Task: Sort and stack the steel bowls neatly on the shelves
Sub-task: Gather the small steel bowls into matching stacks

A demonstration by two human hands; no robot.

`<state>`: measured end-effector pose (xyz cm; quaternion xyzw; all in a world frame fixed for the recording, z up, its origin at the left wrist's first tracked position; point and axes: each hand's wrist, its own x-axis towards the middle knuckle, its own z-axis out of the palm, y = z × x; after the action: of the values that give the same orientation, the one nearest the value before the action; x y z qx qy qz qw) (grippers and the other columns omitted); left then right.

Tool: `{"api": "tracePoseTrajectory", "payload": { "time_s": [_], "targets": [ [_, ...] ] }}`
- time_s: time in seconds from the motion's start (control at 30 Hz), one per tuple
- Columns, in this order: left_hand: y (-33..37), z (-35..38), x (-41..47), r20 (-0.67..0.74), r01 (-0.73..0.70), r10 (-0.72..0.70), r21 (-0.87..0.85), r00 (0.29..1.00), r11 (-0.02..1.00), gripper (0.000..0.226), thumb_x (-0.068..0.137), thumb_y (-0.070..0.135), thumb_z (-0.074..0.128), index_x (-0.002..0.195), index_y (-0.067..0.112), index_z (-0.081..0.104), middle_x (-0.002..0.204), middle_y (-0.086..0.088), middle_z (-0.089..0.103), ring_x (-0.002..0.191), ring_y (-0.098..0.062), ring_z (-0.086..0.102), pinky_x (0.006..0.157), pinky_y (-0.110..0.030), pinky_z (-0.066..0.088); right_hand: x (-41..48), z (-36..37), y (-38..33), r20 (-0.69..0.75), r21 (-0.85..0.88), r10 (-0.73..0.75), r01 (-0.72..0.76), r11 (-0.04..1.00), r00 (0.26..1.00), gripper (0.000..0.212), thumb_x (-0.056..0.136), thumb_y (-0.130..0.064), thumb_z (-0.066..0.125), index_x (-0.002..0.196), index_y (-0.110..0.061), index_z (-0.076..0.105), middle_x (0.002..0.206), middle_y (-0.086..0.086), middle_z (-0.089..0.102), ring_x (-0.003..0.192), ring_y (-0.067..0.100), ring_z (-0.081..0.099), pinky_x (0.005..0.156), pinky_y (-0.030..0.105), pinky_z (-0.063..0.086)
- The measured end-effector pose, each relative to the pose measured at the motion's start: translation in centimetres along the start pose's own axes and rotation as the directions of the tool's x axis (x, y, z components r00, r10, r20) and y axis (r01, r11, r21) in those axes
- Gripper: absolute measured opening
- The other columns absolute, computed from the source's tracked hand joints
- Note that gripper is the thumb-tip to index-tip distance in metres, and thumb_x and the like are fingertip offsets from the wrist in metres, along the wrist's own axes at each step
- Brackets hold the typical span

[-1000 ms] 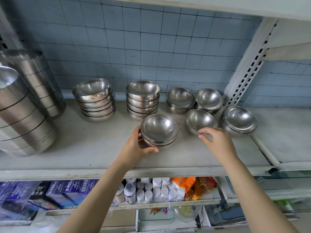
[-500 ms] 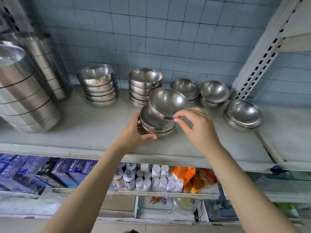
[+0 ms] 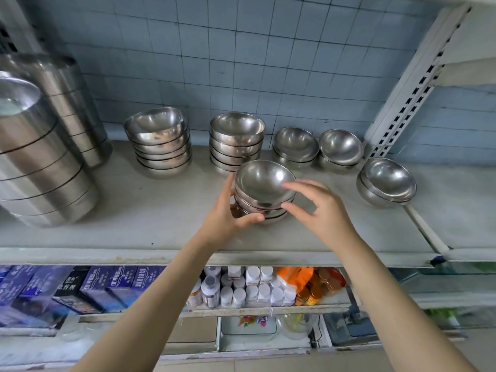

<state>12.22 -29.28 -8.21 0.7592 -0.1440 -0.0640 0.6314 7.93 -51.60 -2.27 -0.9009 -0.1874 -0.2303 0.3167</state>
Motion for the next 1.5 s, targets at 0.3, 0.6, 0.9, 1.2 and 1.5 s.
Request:
{"api": "tracePoseTrajectory", "payload": {
  "time_s": [0.3, 0.6, 0.9, 1.2, 1.5],
  "targets": [
    [1.0, 6.0, 1.7, -0.061, 0.008, -0.007, 0.024, 0.998, 1.000, 0.117, 0.056, 0.041, 0.094, 0.151, 0.025, 0.027, 0.145, -0.001, 0.041, 0.129, -0.023, 0.052, 0.109, -0.043, 0.045, -2.9, -8.0, 9.4, -0.311, -0.251, 0.273, -0.356, 0.900, 0.910, 0.043, 0.090, -0.040, 0.061, 0.117, -0.008, 0.069, 0.121, 0.010, 0.069, 0.113, 0.032, 0.061, 0.100, 0.039, 0.045],
    [1.8, 12.4, 2.6, -0.191, 0.036, -0.024, 0.057, 0.981, 0.998, 0.123, 0.042, 0.075, 0.084, 0.146, 0.038, 0.030, 0.140, 0.001, 0.045, 0.125, -0.023, 0.055, 0.104, -0.047, 0.049, -3.6, -11.2, 16.8, -0.105, -0.444, 0.325, -0.337, 0.830, 0.940, 0.016, 0.093, -0.017, 0.065, 0.098, -0.008, 0.077, 0.090, 0.014, 0.077, 0.082, 0.036, 0.071, 0.073, 0.040, 0.052],
    [2.1, 12.4, 2.4, -0.162, 0.011, 0.000, 0.067, 0.987, 0.998, 0.092, 0.073, 0.037, 0.085, 0.147, 0.032, 0.030, 0.145, 0.008, 0.045, 0.116, -0.010, 0.060, 0.093, -0.018, 0.052, -1.4, -13.3, 14.2, -0.201, -0.206, -0.089, 0.047, 0.977, 0.975, 0.017, 0.093, -0.011, 0.059, 0.089, 0.000, 0.072, 0.087, 0.011, 0.072, 0.076, 0.024, 0.063, 0.071, 0.030, 0.047],
    [2.4, 12.4, 2.1, -0.178, 0.009, 0.005, 0.078, 0.984, 0.997, 0.097, 0.071, 0.045, 0.086, 0.149, 0.030, 0.031, 0.143, 0.010, 0.051, 0.112, -0.012, 0.065, 0.095, -0.026, 0.053, 1.6, -9.3, 8.0, 0.156, -0.110, -0.444, 0.462, 0.880, 0.883, 0.025, 0.097, -0.022, 0.053, 0.095, -0.008, 0.074, 0.097, -0.001, 0.074, 0.086, 0.022, 0.068, 0.091, 0.031, 0.042],
    [2.6, 12.4, 2.1, -0.171, 0.004, 0.002, 0.036, 0.985, 0.999, 0.092, 0.072, 0.034, 0.083, 0.148, 0.024, 0.033, 0.140, 0.011, 0.052, 0.105, 0.003, 0.064, 0.087, -0.014, 0.051, 1.0, -8.8, 8.9, 0.137, -0.111, -0.379, 0.394, 0.912, 0.915, 0.032, 0.095, -0.032, 0.054, 0.112, -0.016, 0.076, 0.106, -0.005, 0.075, 0.095, 0.019, 0.058, 0.089, 0.033, 0.046]
  ]
}}
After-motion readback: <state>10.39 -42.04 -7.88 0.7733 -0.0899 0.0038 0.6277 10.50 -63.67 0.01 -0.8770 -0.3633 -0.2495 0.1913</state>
